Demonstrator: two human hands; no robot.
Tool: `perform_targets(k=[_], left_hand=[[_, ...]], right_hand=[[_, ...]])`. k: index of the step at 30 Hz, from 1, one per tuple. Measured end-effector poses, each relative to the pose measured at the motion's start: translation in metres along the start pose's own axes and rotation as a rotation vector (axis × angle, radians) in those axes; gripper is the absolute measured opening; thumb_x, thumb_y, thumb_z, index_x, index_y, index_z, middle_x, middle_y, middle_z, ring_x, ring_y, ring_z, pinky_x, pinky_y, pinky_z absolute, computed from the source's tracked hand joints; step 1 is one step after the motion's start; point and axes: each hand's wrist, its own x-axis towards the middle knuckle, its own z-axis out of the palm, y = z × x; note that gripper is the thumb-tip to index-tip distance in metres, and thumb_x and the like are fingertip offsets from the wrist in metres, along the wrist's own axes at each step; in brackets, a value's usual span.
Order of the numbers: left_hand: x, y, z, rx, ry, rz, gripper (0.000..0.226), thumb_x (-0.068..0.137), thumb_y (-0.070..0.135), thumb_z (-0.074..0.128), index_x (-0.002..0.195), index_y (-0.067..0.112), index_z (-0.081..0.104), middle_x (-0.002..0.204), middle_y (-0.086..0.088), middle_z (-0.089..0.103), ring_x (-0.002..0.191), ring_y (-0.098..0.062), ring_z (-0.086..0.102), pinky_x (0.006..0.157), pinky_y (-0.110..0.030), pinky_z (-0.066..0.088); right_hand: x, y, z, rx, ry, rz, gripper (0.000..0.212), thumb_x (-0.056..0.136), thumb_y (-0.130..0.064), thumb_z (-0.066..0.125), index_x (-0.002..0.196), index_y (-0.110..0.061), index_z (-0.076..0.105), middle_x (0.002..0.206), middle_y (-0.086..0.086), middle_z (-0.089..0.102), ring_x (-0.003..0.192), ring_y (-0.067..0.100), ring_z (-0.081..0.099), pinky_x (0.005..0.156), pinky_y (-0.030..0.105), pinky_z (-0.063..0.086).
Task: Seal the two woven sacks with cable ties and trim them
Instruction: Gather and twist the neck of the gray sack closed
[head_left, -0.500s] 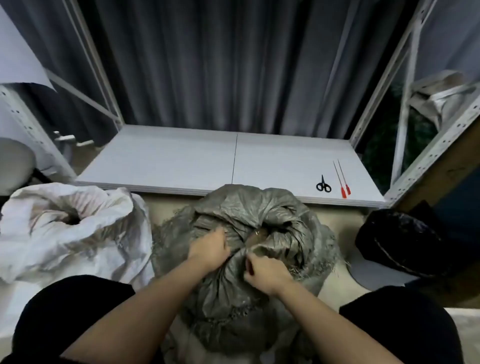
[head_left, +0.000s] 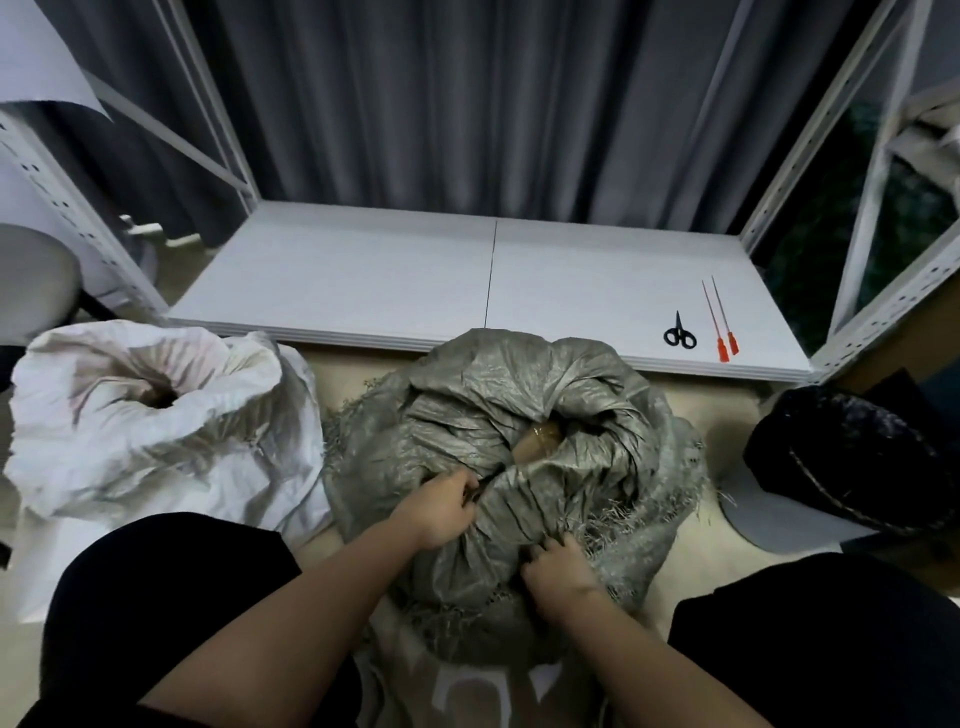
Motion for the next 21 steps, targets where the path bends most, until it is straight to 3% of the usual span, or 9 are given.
perform_targets(k=[2, 5, 8, 12, 15, 17, 21], left_hand=[[0.0, -0.001, -0.003, 0.012, 0.03, 0.008, 0.037, 0.095, 0.026, 0.045, 0.13, 0.017, 0.048, 0.133, -0.007, 0.054, 0.118, -0.023, 0.054, 0.096, -0.032, 0.044], [0.001, -0.002, -0.008, 0.015, 0.09, 0.032, 0.032, 0.097, 0.032, 0.043, 0.123, 0.016, 0.054, 0.128, -0.008, 0.058, 0.114, -0.023, 0.056, 0.093, -0.032, 0.045], [-0.003, 0.001, -0.018, -0.039, 0.167, 0.048, 0.044, 0.097, 0.051, 0.032, 0.116, 0.02, 0.057, 0.126, -0.006, 0.06, 0.114, -0.024, 0.056, 0.092, -0.034, 0.044], [-0.013, 0.004, -0.037, -0.067, 0.305, 0.175, 0.055, 0.087, 0.064, 0.043, 0.13, 0.03, 0.043, 0.136, 0.002, 0.054, 0.12, -0.021, 0.054, 0.098, -0.034, 0.042], [-0.01, 0.001, -0.052, 0.099, 0.419, 0.233, 0.089, 0.071, 0.069, 0.058, 0.143, 0.028, 0.025, 0.145, 0.002, 0.043, 0.13, -0.02, 0.045, 0.11, -0.038, 0.033], [-0.003, -0.002, -0.059, 0.264, 0.565, 0.225, 0.098, 0.067, 0.064, 0.062, 0.145, 0.024, 0.02, 0.147, 0.0, 0.034, 0.134, -0.021, 0.04, 0.114, -0.04, 0.027], [0.004, -0.004, -0.071, 0.277, 0.796, 0.119, 0.101, 0.06, 0.06, 0.069, 0.141, 0.024, 0.021, 0.146, -0.013, 0.03, 0.132, -0.031, 0.039, 0.108, -0.048, 0.035]], right_hand=[[0.0, 0.006, -0.003, 0.113, 0.031, -0.006, 0.036, 0.093, -0.028, 0.047, 0.126, -0.014, 0.054, 0.132, 0.013, 0.055, 0.125, 0.03, 0.045, 0.105, 0.042, 0.029], [-0.002, 0.023, -0.025, 0.674, 0.155, 0.062, 0.009, 0.083, -0.034, 0.056, 0.087, -0.025, 0.055, 0.098, 0.008, 0.067, 0.098, 0.028, 0.061, 0.079, 0.032, 0.044], [0.001, 0.044, -0.06, 1.101, 0.406, 0.102, 0.021, 0.086, -0.023, 0.056, 0.07, -0.022, 0.042, 0.068, -0.002, 0.052, 0.072, 0.021, 0.052, 0.068, 0.034, 0.039], [-0.007, 0.074, -0.116, 1.424, 0.708, 0.073, 0.024, 0.092, -0.009, 0.05, 0.073, -0.019, 0.041, 0.07, -0.002, 0.042, 0.066, 0.009, 0.037, 0.063, 0.021, 0.032], [-0.016, 0.095, -0.15, 1.556, 0.885, 0.04, 0.025, 0.093, -0.006, 0.047, 0.073, -0.019, 0.039, 0.07, -0.002, 0.039, 0.063, 0.003, 0.036, 0.06, 0.017, 0.03], [-0.026, 0.106, -0.169, 1.657, 1.017, -0.013, 0.026, 0.09, -0.005, 0.046, 0.07, -0.019, 0.038, 0.069, -0.002, 0.037, 0.058, -0.002, 0.036, 0.059, 0.015, 0.031], [-0.042, 0.131, -0.197, 1.934, 1.176, -0.123, 0.014, 0.082, -0.013, 0.048, 0.07, -0.018, 0.044, 0.074, 0.005, 0.043, 0.071, 0.009, 0.044, 0.068, 0.023, 0.038]])
